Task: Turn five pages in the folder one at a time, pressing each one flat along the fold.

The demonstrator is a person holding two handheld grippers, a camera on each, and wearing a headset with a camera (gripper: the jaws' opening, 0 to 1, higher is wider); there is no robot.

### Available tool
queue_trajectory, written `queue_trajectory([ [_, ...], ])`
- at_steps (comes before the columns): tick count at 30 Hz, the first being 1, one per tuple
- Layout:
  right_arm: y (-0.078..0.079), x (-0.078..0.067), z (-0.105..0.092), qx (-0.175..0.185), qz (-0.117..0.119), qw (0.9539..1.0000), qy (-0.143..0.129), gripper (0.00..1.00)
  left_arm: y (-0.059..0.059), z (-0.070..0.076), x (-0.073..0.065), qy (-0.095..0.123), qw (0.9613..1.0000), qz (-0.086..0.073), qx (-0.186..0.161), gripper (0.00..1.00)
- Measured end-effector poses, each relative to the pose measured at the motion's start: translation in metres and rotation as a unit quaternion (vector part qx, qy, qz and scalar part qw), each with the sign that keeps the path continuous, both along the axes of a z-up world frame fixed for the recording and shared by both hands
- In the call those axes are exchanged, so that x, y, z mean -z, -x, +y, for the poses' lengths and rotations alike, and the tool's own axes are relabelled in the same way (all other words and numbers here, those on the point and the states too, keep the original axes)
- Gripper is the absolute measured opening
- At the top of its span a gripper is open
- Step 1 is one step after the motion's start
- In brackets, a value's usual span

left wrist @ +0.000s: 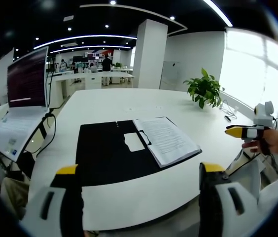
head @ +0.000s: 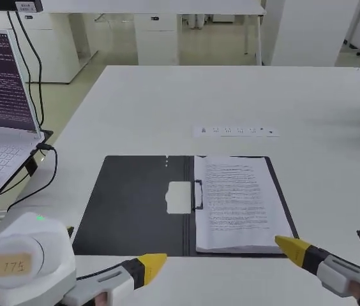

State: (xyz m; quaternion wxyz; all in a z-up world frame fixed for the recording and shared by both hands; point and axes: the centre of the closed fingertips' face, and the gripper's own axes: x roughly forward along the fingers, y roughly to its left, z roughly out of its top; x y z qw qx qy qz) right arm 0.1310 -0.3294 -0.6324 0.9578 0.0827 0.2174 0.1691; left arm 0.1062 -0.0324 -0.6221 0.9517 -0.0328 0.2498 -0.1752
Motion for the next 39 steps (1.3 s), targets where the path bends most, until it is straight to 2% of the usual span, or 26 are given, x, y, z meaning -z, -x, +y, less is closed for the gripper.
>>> queue_trajectory([
  [19,0.01,0.007,-0.005,0.014,0.006,0.9998,-0.008,0.99,-0.005,-0.011,0.007,-0.005,0.9998,0.008,0.019,0.99],
  [39,0.023,0.011,-0.015,0.04,0.003,0.9989,-0.025,0.98,-0.018,-0.042,0.019,-0.01,0.9979,0.019,0.061,0.97],
])
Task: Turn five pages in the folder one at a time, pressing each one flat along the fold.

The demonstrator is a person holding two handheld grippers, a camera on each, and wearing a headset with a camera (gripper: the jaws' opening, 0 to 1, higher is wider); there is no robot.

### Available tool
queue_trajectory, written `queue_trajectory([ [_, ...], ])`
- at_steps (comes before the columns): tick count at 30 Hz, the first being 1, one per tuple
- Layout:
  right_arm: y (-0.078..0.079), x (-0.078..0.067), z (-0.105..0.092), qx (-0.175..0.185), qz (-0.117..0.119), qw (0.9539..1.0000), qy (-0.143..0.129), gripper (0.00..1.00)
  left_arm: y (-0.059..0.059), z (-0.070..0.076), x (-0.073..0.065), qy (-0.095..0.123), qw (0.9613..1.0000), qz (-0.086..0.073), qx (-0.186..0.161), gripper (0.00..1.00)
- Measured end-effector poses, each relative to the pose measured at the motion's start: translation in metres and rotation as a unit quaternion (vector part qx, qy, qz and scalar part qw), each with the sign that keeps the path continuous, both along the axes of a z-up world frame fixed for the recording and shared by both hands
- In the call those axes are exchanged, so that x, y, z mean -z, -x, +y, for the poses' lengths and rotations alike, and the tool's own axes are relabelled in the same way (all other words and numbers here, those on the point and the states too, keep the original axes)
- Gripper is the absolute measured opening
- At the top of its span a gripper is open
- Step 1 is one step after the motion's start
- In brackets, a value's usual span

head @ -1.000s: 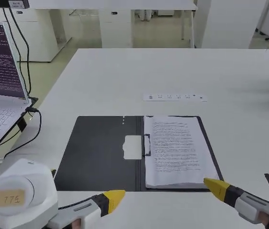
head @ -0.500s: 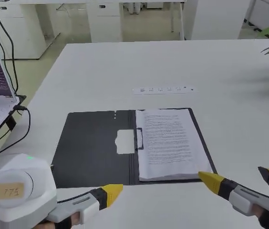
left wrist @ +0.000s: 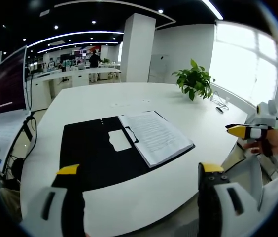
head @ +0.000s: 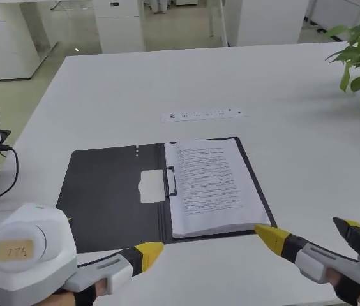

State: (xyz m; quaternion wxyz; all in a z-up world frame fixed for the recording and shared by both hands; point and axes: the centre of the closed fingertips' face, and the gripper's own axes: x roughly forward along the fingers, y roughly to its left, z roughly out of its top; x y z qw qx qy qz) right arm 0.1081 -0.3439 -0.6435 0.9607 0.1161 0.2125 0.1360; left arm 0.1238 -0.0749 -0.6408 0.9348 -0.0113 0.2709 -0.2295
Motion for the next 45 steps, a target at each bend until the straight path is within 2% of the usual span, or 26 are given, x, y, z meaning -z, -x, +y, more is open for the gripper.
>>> queue_trajectory([
  [13,0.01,0.0,0.003,0.019,-0.008,0.9996,-0.016,0.97,-0.014,-0.023,0.007,-0.008,0.9991,0.002,0.041,0.93],
  [20,0.016,-0.001,0.001,0.034,-0.013,0.9991,-0.022,0.96,-0.025,-0.04,0.014,-0.015,0.9973,0.004,0.072,0.93],
  [25,0.022,0.001,0.003,0.041,-0.012,0.9988,-0.023,0.96,-0.037,-0.058,0.019,-0.02,0.9949,0.001,0.099,0.91],
  [32,0.025,0.0,0.006,0.042,-0.017,0.9988,-0.017,0.96,-0.053,-0.076,0.031,-0.027,0.9914,0.002,0.128,0.87],
  [36,0.028,0.0,0.009,0.043,-0.017,0.9988,-0.013,0.96,-0.058,-0.087,0.039,-0.039,0.9883,0.012,0.147,0.85],
  [39,0.029,0.0,0.012,0.042,-0.021,0.9989,-0.01,0.96,-0.065,-0.099,0.041,-0.033,0.9871,0.007,0.156,0.85],
  [45,0.032,0.003,0.01,0.054,-0.021,0.9982,-0.014,0.96,-0.078,-0.123,0.049,-0.038,0.9826,0.004,0.182,0.84],
])
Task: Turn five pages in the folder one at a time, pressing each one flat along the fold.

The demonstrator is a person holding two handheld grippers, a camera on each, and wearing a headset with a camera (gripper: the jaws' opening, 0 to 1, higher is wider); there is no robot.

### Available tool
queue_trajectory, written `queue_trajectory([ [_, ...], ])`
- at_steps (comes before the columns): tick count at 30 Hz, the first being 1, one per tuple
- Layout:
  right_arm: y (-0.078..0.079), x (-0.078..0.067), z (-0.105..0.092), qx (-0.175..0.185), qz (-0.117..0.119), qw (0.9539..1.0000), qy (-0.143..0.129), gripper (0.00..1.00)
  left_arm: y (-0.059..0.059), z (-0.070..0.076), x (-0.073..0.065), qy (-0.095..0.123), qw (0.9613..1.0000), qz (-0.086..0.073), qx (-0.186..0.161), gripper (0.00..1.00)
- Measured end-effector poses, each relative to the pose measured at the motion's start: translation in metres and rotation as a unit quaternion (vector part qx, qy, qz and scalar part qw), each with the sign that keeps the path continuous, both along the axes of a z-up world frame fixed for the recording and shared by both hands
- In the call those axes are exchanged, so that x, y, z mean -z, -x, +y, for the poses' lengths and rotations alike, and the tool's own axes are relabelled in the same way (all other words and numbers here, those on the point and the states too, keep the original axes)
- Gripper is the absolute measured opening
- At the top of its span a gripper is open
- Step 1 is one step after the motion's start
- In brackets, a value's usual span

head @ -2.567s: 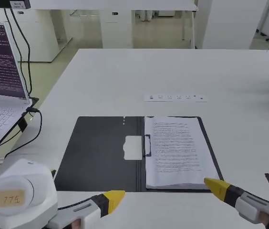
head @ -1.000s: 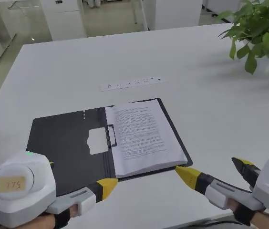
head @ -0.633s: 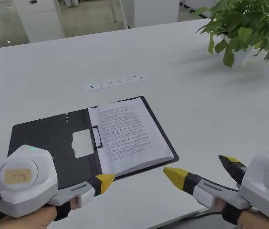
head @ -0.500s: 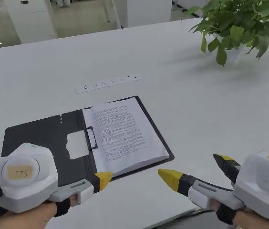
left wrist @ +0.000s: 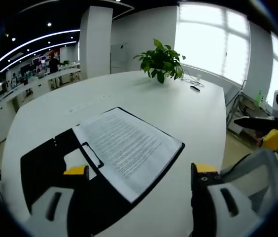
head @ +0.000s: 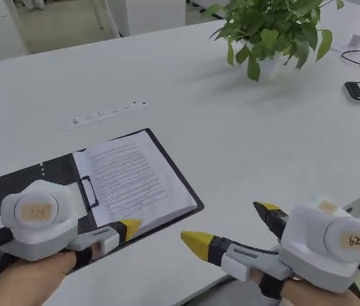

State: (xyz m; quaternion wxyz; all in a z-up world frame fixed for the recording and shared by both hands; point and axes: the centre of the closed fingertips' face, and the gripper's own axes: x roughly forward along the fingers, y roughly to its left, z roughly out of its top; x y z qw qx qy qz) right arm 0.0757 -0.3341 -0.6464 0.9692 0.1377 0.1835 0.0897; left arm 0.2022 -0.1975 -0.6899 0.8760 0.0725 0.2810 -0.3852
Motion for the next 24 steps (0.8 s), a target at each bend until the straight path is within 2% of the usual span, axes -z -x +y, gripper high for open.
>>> queue_trajectory([
  [8,0.004,0.005,0.002,0.004,-0.003,1.0,0.005,0.97,-0.01,-0.022,0.016,-0.011,0.9997,0.0,0.024,0.83],
  [12,0.003,0.005,0.001,0.006,-0.003,0.9999,0.012,0.97,-0.02,-0.032,0.025,-0.014,0.9996,-0.003,0.026,0.82],
  [15,0.002,0.005,0.0,0.013,-0.003,0.9999,0.007,0.97,-0.027,-0.038,0.028,-0.009,0.9997,-0.006,0.022,0.8],
  [21,0.003,0.005,0.003,0.015,-0.005,0.9998,0.012,0.98,-0.032,-0.056,0.038,-0.012,0.9994,-0.012,0.03,0.74],
  [24,0.004,0.006,0.005,0.013,-0.004,0.9998,0.018,0.98,-0.032,-0.065,0.045,-0.016,0.9993,-0.009,0.032,0.73],
])
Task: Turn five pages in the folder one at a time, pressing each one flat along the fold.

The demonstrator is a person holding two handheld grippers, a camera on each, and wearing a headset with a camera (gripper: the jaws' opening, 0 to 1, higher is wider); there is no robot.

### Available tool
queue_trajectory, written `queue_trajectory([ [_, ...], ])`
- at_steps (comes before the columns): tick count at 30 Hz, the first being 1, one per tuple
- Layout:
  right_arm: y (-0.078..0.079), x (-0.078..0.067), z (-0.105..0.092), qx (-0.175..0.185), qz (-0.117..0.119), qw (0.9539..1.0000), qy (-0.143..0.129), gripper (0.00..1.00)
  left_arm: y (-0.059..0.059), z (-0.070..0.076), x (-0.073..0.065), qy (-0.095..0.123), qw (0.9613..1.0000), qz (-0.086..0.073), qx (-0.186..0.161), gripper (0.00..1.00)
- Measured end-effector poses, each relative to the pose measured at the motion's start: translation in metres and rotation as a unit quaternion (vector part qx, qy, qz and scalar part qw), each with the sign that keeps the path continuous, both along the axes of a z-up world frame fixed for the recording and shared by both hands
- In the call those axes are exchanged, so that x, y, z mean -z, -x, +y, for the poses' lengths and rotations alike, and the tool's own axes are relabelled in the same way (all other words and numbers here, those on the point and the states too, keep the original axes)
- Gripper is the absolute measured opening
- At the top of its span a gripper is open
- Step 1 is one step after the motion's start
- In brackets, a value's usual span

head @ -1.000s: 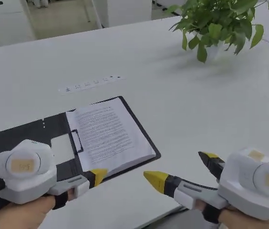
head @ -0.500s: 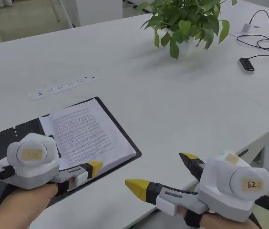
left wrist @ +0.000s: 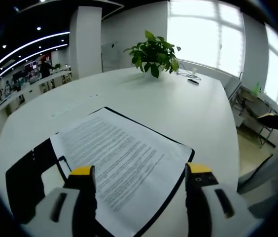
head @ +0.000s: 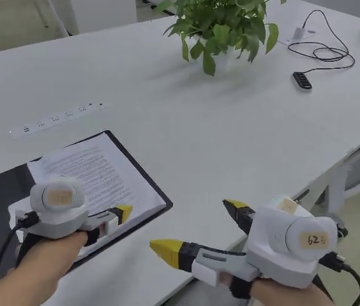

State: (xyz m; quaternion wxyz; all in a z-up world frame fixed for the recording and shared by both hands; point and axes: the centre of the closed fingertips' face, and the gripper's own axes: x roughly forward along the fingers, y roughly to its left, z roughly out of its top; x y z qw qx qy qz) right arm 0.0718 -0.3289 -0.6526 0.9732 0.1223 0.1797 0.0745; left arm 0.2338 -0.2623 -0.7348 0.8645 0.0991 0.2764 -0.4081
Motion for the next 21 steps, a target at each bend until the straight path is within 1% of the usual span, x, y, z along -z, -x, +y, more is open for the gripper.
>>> queue_trajectory([
  [2,0.0,-0.001,0.0,0.001,-0.002,1.0,0.002,0.99,0.001,-0.005,0.004,0.002,1.0,0.005,0.0,0.71],
  [4,0.0,-0.003,0.0,0.002,-0.006,1.0,0.001,0.99,-0.001,-0.009,0.009,0.001,1.0,0.004,-0.003,0.71],
  [6,0.0,-0.003,-0.001,0.005,-0.008,1.0,0.001,0.99,-0.001,-0.012,0.011,0.002,0.9999,0.007,-0.009,0.68],
  [9,0.0,-0.003,-0.001,0.008,-0.008,0.9999,0.003,0.99,-0.001,-0.016,0.013,0.004,0.9998,0.006,-0.017,0.68],
  [10,0.0,-0.004,-0.001,0.008,-0.01,0.9999,0.003,0.99,-0.001,-0.018,0.013,0.006,0.9998,0.003,-0.018,0.67],
  [14,-0.001,-0.003,0.0,0.011,-0.012,0.9999,0.005,1.0,-0.003,-0.023,0.017,0.006,0.9996,0.003,-0.026,0.64],
  [17,-0.001,-0.003,-0.001,0.012,-0.011,0.9998,0.007,1.0,-0.005,-0.026,0.025,0.002,0.9993,0.008,-0.037,0.61],
  [18,-0.001,-0.003,-0.001,0.014,-0.012,0.9998,0.007,1.0,-0.004,-0.027,0.03,-0.005,0.9992,0.013,-0.037,0.6],
  [19,-0.001,-0.003,-0.001,0.017,-0.013,0.9998,0.007,1.0,-0.004,-0.026,0.033,-0.007,0.9991,0.016,-0.038,0.61],
  [20,-0.001,-0.003,-0.002,0.019,-0.012,0.9997,0.006,1.0,-0.003,-0.027,0.036,-0.008,0.999,0.015,-0.042,0.61],
  [21,-0.001,-0.003,-0.002,0.021,-0.014,0.9997,0.006,1.0,-0.004,-0.026,0.037,-0.013,0.9989,0.01,-0.044,0.61],
])
